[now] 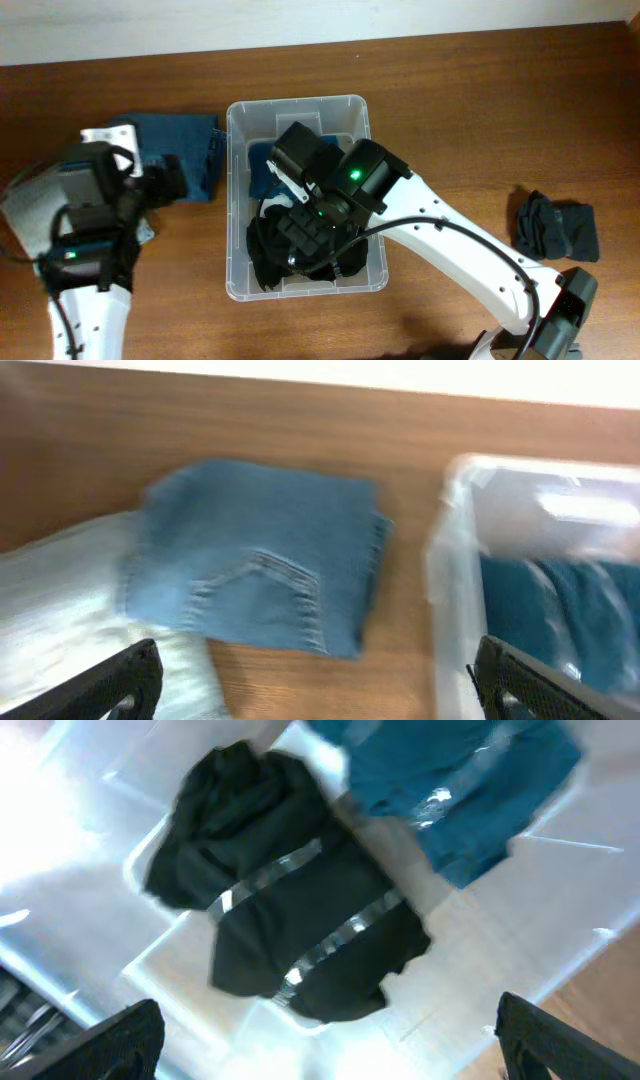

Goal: Pack container
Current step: 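Place the black clothes into the lower half of the box, then grasp the remaining small black clothes with the right gripper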

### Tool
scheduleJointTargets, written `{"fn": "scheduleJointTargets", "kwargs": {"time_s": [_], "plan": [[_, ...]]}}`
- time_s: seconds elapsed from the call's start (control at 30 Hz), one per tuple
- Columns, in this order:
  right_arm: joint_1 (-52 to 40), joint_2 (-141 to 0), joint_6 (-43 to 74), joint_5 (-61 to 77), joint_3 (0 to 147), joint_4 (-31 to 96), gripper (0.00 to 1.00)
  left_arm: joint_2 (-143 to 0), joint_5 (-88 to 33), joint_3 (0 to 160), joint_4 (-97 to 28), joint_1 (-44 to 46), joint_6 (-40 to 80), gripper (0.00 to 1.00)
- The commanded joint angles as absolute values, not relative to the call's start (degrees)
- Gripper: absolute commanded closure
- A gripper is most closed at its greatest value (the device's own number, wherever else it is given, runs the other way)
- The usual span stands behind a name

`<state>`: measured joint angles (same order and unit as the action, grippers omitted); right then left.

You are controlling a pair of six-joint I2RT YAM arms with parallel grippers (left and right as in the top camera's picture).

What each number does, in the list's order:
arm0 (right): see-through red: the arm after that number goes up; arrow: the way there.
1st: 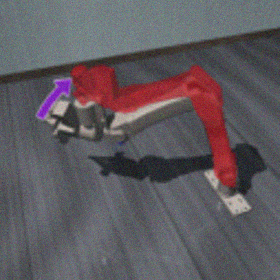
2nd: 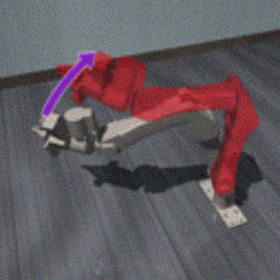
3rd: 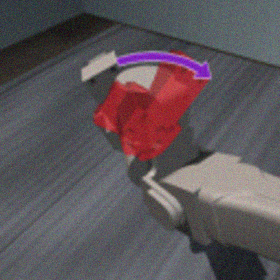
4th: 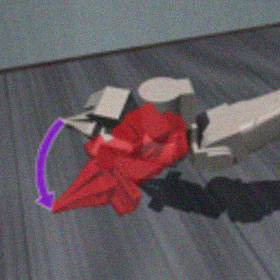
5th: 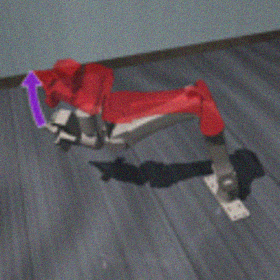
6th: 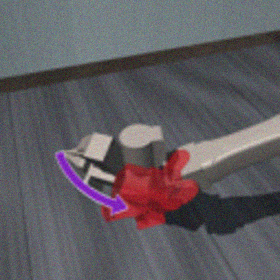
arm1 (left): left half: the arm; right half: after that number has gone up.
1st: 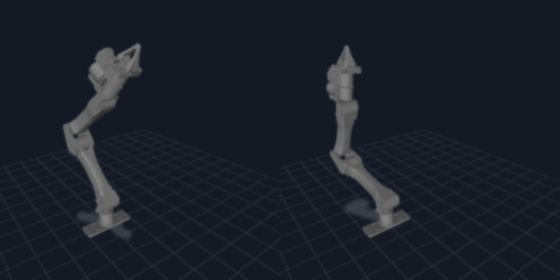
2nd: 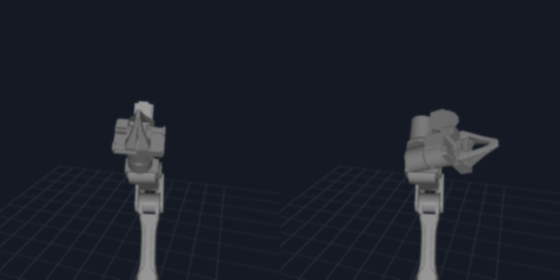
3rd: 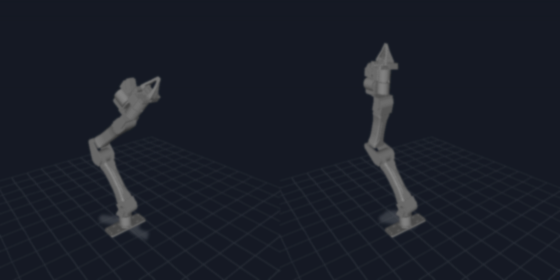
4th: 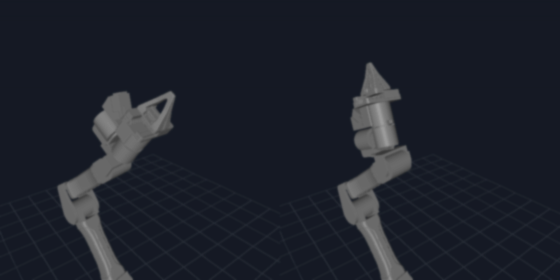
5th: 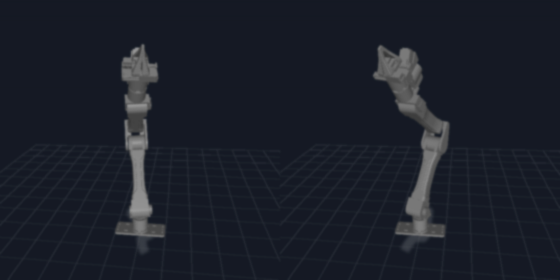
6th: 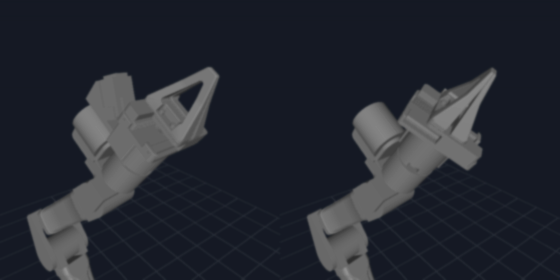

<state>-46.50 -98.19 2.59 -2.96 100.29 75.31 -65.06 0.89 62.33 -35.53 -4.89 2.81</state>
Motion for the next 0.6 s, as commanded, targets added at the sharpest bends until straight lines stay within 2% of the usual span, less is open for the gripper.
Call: {"fn": "scheduleJointTargets", "kwargs": {"time_s": [0.0, 0.1, 0.23, 0.33, 0.43, 0.57], "plan": [[-44.95, -93.67, 8.01, -14.96, 101.36, 73.14, 0.02, -64.93, 0.78, 65.73, -35.66, -14.24, 6.66, 0.01], [-35.83, -86.54, 20.43, -20.88, 101.41, 71.05, 0.02, -64.93, -0.49, 65.73, -36.8, -17.76, 6.66, 0.01], [-9.58, -81.6, 34.13, -10.74, 101.36, 73.91, 0.01, -64.93, -0.47, 65.73, -36.93, -17.8, 6.66, 0.01], [8.1, -81.67, 35.24, 0.62, 99.72, 75.9, 0.01, -64.93, -0.47, 65.73, -36.93, -17.8, 6.66, 0.01], [25.45, -81.67, 35.2, 8.56, 91.48, 75.13, 0.01, -64.93, -0.47, 65.73, -36.93, -17.8, 6.66, 0.01], [37.21, -81.67, 35.18, 12.1, 78.24, 69.58, 0.01, -64.93, -0.47, 65.73, -36.93, -17.8, 6.66, 0.01]]}}
